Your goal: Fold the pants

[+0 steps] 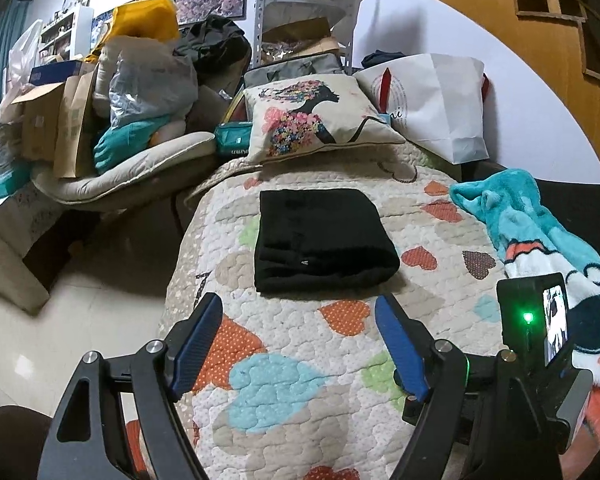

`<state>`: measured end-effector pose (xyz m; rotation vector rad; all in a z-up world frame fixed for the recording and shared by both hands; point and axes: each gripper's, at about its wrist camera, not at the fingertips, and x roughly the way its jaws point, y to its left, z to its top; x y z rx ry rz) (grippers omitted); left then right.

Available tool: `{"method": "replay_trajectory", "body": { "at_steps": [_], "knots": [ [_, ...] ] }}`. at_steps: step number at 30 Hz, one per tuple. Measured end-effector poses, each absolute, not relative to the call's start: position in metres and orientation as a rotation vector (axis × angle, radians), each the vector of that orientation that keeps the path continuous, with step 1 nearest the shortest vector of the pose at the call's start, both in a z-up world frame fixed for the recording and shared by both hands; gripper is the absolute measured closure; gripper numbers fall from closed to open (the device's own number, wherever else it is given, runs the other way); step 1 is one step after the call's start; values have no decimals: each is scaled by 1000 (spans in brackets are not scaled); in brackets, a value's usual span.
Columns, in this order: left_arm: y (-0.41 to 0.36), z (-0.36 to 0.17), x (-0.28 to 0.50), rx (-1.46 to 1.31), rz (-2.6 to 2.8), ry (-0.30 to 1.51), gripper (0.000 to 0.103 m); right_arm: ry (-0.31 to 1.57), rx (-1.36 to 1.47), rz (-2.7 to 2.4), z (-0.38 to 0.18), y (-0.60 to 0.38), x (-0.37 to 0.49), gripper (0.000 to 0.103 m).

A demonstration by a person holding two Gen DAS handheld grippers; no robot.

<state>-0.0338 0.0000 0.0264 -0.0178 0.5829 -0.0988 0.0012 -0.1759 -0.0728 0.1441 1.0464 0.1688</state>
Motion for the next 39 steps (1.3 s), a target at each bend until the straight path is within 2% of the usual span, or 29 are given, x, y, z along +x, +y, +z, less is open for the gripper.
{"method": "replay_trajectory", "body": {
  "at_steps": [19,20,24,28,39],
  "knots": [
    [0,22,-34,-3,-82,579,25,1047,141,169,-73,-175,1,27],
    [1,23,-35,-2,-73,568,23,1045,141,170,-73,-175,1,27],
    [11,34,-46,-21,-15,456,3,1022,143,177,-69,-174,-1,27],
    [17,40,-56,-7,63,369,0,989,129,187,-63,-171,-3,27],
    [9,13,-22,50,49,621,0,944,73,196,-56,-165,-3,27]
  ]
}}
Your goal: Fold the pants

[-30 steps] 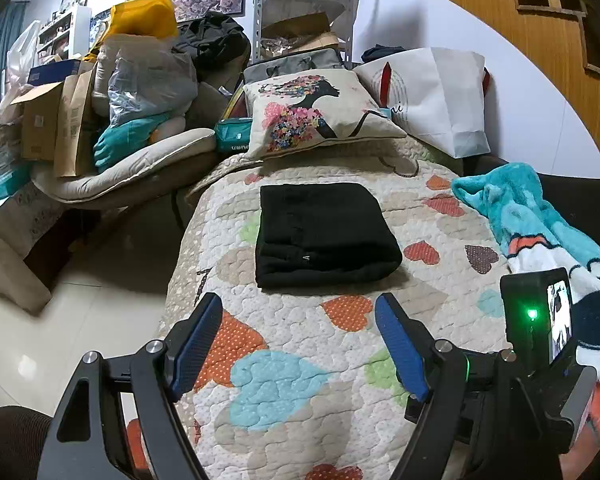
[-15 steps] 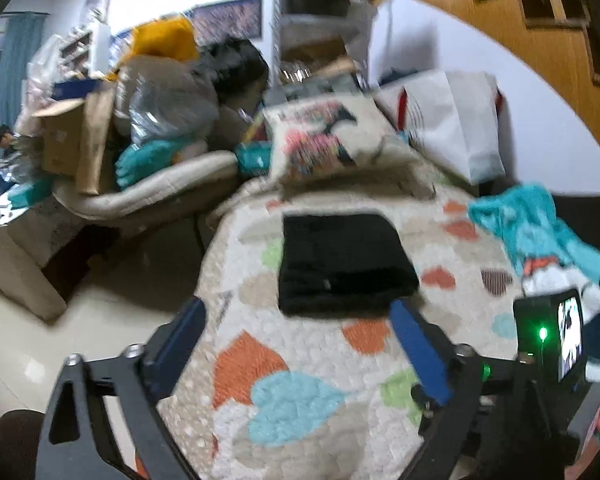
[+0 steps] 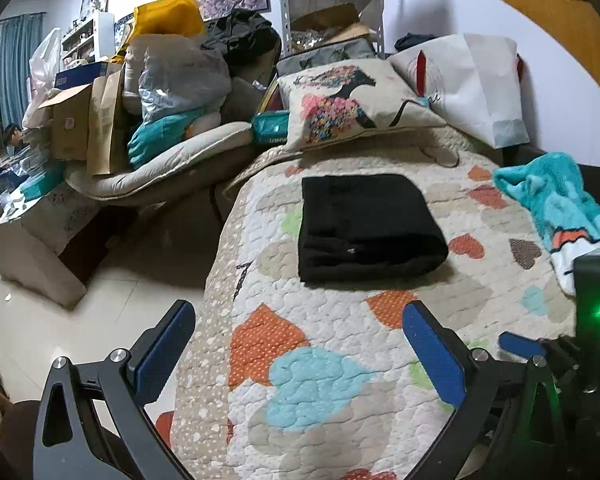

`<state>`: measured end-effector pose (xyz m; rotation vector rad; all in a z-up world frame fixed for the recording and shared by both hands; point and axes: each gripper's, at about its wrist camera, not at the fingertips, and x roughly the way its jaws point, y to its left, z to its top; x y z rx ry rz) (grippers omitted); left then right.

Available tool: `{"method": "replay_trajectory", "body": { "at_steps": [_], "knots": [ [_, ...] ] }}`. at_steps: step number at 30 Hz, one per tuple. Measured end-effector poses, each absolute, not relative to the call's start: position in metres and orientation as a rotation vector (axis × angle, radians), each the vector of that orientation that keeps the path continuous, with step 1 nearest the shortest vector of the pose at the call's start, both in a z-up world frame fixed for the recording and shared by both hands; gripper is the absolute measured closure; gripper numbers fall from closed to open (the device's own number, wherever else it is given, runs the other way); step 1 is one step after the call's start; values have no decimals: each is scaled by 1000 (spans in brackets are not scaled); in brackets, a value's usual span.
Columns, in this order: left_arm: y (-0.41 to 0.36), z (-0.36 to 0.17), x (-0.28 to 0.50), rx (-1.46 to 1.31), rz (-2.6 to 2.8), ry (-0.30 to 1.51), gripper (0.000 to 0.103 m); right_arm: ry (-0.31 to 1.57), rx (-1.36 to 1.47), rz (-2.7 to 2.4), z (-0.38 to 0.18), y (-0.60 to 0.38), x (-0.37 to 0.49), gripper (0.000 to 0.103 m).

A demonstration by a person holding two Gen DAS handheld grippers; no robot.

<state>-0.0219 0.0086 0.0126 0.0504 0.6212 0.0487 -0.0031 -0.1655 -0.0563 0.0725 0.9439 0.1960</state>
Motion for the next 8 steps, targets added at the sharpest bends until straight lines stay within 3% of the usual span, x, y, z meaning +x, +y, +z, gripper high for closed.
{"method": "replay_trajectory", "body": {
  "at_steps": [8],
  "knots": [
    [15,-4,-9,1,30,729,0,929,63,169,-54,-171,-2,27]
  ]
}}
